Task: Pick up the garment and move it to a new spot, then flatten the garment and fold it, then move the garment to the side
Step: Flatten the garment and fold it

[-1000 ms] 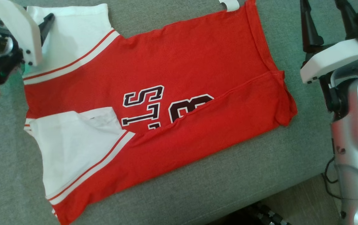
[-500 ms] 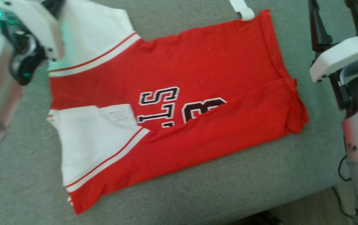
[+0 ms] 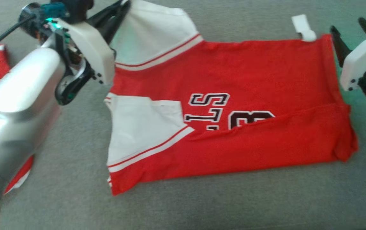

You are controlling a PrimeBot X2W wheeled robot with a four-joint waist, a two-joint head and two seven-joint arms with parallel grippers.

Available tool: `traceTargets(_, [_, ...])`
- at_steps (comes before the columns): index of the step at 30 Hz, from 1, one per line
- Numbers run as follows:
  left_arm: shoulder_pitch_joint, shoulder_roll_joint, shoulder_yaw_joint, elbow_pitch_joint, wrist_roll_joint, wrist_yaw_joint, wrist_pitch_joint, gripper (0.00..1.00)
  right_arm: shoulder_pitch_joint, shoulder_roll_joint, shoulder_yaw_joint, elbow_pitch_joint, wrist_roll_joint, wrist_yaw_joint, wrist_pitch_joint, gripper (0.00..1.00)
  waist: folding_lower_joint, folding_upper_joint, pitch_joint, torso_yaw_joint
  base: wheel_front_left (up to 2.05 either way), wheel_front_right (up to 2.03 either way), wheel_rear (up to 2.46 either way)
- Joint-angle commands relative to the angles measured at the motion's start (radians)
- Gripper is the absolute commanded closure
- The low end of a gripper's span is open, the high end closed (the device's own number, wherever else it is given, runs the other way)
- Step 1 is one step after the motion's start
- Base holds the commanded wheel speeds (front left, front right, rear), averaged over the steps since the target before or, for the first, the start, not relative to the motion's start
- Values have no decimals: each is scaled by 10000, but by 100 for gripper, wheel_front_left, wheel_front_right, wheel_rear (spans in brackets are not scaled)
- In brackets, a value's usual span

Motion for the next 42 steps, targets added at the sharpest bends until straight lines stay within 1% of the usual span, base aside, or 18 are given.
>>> traceTargets(1, [-329,276,297,-511,93,40,-67,100,-422,-255,210,124,161,-7,144,0,1,0,95,343,0,0,0])
traceTargets(4, [-284,244,209,-815,124,60,-7,100,-586,-341,342,620,305,-7,327,0,1,0,175,464,0,0,0])
traceTargets(9, [-266,289,109,-1335,172,161,142,100,-948,-526,961,1508,557,-7,705,0,1,0,341,584,0,0,0])
traceTargets(16, [-325,381,121,-1523,148,226,202,100,-1290,-501,1461,2338,1113,-7,942,0,1,0,426,564,0,0,0])
traceTargets(17, [-331,389,130,-1519,136,235,202,100,-1320,-481,1526,2418,1225,-7,960,18,1,0,428,556,0,0,0])
traceTargets(18, [-335,399,143,-1510,125,250,195,100,-1351,-467,1587,2486,1325,-7,962,72,1,0,431,543,0,0,0])
traceTargets(19, [-334,417,154,-1496,119,269,188,100,-1380,-456,1658,2542,1412,-7,956,100,1,0,431,528,0,0,0])
traceTargets(23, [-286,544,252,-1333,77,401,96,100,-1574,-401,1791,2598,1816,-7,702,100,1,0,367,428,0,0,0])
traceTargets(29, [-407,790,561,-856,96,610,-330,100,-2167,-251,1772,2414,2291,-7,-273,100,1,0,288,221,0,0,0])
traceTargets(34, [-853,804,694,-243,321,691,-662,100,-2786,-84,1589,2368,2590,-7,-1219,100,1,0,387,77,0,0,0])
traceTargets(39, [-1655,333,815,695,603,736,-1222,100,-3392,20,1805,2524,2751,-7,-1874,100,1,0,531,-1,0,0,0])
traceTargets(42, [-1967,101,842,1223,704,684,-1561,100,-3676,53,1860,2628,2804,-7,-2392,100,1,0,557,-11,0,0,0])
